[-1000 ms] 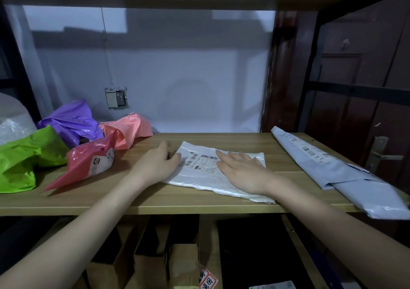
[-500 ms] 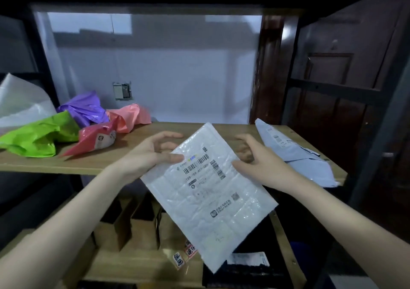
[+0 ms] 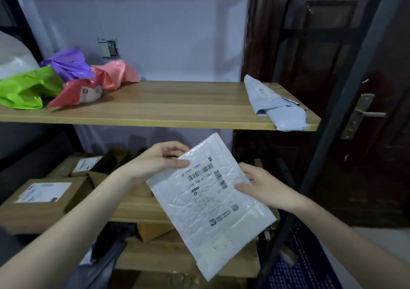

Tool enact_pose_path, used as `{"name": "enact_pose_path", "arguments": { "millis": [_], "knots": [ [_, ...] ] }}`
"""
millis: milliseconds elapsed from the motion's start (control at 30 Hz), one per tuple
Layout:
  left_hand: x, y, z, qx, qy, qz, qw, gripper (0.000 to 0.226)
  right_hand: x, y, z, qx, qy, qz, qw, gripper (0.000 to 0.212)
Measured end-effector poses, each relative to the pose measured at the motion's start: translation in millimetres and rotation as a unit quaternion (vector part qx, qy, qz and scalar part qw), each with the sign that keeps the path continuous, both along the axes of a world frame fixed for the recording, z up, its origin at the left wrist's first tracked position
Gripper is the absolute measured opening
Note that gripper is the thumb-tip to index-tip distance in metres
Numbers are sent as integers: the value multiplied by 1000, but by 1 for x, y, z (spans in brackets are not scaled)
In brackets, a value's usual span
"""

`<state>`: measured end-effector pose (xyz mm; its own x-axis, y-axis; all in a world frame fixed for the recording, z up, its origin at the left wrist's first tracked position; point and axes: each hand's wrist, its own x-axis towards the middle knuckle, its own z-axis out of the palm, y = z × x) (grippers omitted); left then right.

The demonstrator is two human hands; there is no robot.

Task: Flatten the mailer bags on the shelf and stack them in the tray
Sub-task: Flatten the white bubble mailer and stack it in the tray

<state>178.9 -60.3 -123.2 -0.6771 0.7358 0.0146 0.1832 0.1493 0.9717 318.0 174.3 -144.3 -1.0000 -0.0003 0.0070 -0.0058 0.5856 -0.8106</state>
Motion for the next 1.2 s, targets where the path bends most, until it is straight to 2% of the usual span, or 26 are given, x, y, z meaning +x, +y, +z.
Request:
{"name": "enact_pose_path", "arguments": {
  "millis": [67,167,267,367,433,467,533,633,667,700,767,833,900,1000,1067,1133,1200],
  "knots": [
    [0,11,-14,-40,16,40,998,21,2,4,-17,-13,-17,-24,999,20],
    [-12,18,-41,-85,13,99,991,33,-2,14,-43,-26,-27,-76,996,18],
    [-23,18,-67,-127,-46,123,983,53,-11,25,-64,-105,-42,-136,984,17],
    [-21,28,-98,-167,-114,81,976,75,-27,34,-81,-206,-36,-205,956,21],
    [-15,42,-117,-187,-149,40,970,92,-43,41,-94,-228,-20,-254,940,29],
    [-13,49,-126,-174,-151,30,973,89,-53,47,-102,-217,-8,-274,937,32],
    [-15,69,-143,-112,-119,49,985,76,-70,56,-113,-204,4,-288,936,44],
    [-30,101,-167,-70,-17,94,993,75,-92,71,-131,-211,-22,-278,937,85],
    [-36,109,-177,-93,15,89,992,70,-98,74,-137,-183,-18,-273,944,90],
    [-43,116,-187,-128,38,83,988,63,-103,78,-145,-132,-7,-268,954,87],
    [-55,129,-200,-221,76,87,968,55,-111,82,-158,14,0,-260,966,80],
    [-62,140,-211,-265,73,91,957,55,-117,87,-171,136,-48,-242,960,76],
    [-67,145,-224,-302,96,82,945,56,-122,91,-188,154,-97,-223,958,68],
    [-71,142,-242,-381,173,70,906,55,-126,91,-210,141,-133,-211,958,62],
    [-72,141,-243,-411,208,73,884,59,-125,87,-217,165,-153,-211,951,62],
    [-77,143,-240,-420,257,68,867,69,-126,82,-218,234,-135,-214,939,64],
    [-83,151,-238,-412,295,50,861,79,-133,80,-217,273,-80,-202,937,65]
  ]
}}
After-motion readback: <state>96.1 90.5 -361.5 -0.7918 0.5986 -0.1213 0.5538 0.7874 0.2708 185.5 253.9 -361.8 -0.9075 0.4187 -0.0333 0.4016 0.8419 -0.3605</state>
